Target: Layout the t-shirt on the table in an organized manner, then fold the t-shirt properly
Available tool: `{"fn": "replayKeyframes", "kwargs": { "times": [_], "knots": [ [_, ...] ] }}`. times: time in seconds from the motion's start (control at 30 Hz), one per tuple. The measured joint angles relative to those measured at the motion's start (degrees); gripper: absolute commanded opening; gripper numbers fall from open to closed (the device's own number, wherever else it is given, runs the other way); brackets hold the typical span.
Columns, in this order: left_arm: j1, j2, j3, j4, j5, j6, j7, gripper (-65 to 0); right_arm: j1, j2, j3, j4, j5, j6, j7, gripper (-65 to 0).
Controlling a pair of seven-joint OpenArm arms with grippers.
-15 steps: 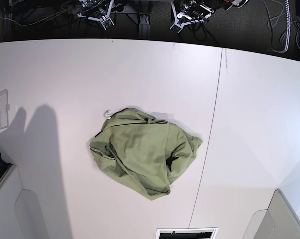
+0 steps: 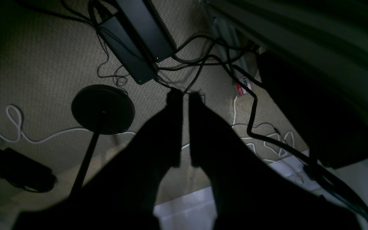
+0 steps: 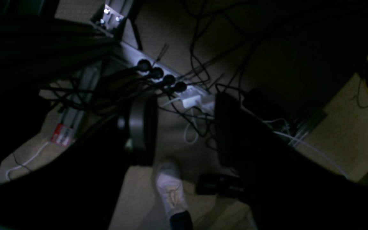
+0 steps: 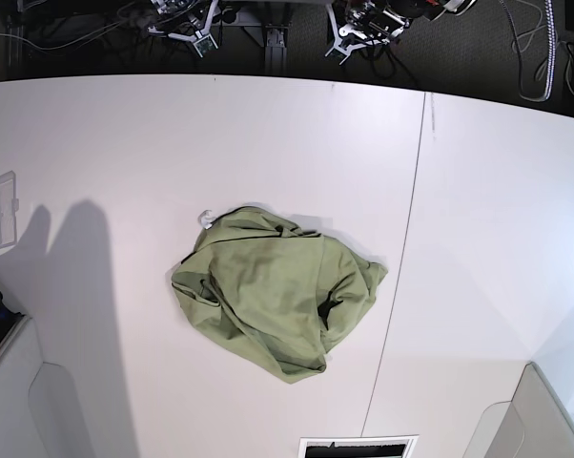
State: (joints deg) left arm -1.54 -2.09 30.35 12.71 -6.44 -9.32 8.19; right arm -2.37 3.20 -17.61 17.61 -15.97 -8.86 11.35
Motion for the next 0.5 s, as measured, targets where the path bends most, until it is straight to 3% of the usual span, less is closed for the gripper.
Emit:
{"fn": "replayKeyframes", "kwargs": {
  "times": [0.13,0.33,0.5],
  "knots": [
    [1.1,-1.0,0.0,3.9,0.1,-0.2,1.6,-60.6,-0.9,0.8,0.0,3.1,0.0,-0.2,-1.4,-35.9],
    [8.0,-6.6,0.0,15.7,0.1,-0.1,2.6,-60.1,-6.5,3.7,0.0,11.5,0.1,0.0,-1.9,-35.9],
    [15.7,-10.6,-1.1,27.0,0.3,-0.1,3.0,-48.1,-11.6,6.2,0.0,18.0,2.4,1.7,-2.5,-35.9]
  ]
}}
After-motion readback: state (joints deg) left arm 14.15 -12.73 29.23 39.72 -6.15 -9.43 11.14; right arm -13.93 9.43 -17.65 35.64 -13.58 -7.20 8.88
